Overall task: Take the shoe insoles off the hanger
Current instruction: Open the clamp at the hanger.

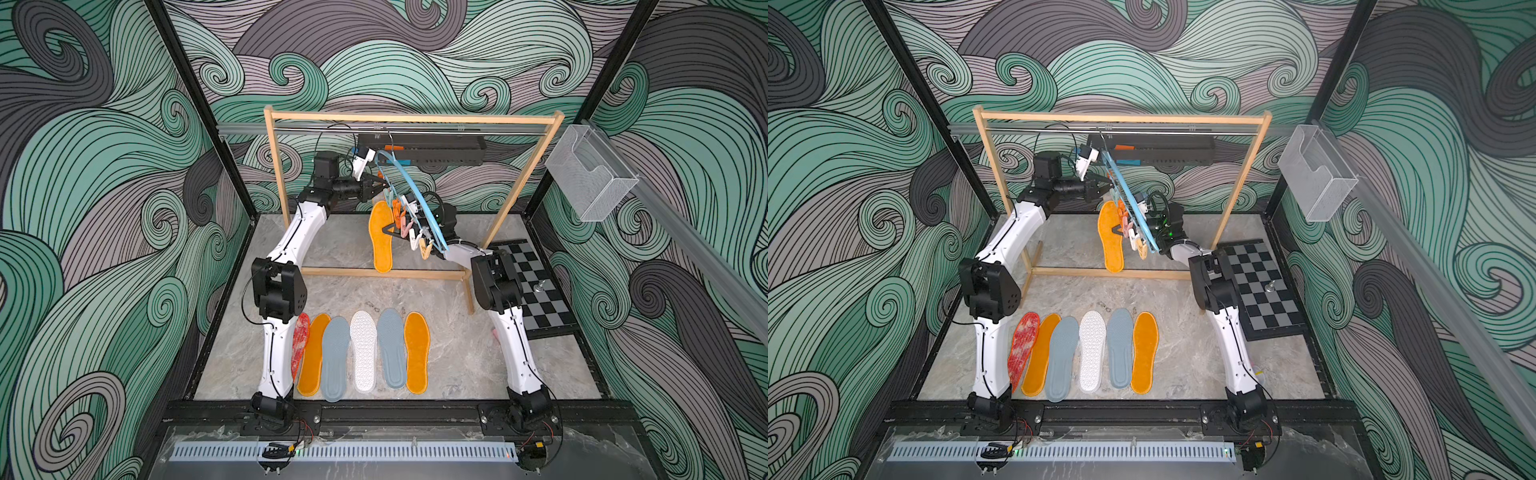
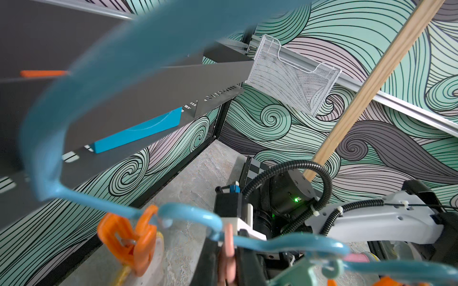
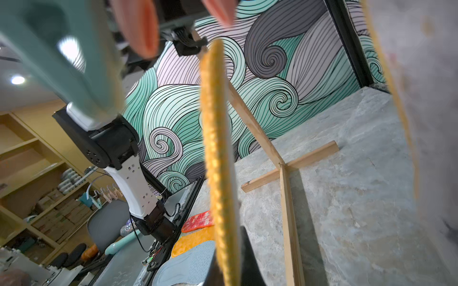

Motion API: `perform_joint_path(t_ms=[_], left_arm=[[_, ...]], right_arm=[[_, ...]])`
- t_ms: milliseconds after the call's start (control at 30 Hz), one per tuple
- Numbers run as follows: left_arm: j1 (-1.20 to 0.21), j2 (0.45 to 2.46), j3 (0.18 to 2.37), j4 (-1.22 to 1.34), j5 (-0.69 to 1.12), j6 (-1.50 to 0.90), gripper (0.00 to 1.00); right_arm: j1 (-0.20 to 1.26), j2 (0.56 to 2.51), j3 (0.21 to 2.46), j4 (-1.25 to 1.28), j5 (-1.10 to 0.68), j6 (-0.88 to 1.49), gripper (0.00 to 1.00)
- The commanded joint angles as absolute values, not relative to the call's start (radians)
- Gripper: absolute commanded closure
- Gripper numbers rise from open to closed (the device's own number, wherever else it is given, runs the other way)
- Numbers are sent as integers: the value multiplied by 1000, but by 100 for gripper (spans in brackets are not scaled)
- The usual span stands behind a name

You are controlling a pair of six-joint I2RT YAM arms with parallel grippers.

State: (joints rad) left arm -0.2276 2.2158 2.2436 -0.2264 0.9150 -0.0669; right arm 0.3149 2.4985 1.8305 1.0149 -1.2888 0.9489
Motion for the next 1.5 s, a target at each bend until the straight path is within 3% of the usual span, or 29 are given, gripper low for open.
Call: perform_joint_path(t_ms=[0, 500, 1167, 1467], left_arm=[[-230, 2182, 2238, -280, 861, -52, 100], [-204, 2110, 2143, -254, 844, -59, 100], [-193, 2057, 2099, -279, 833, -70, 100], [-194, 2067, 2101, -278, 838, -65, 100]], right_arm=[[318, 2390, 1723, 1005, -1220, 871, 100], [349, 2061, 1229, 796, -993, 608, 100], [369, 1323, 926, -368, -384, 328, 100], [357, 1061, 784, -639, -334, 364, 100]])
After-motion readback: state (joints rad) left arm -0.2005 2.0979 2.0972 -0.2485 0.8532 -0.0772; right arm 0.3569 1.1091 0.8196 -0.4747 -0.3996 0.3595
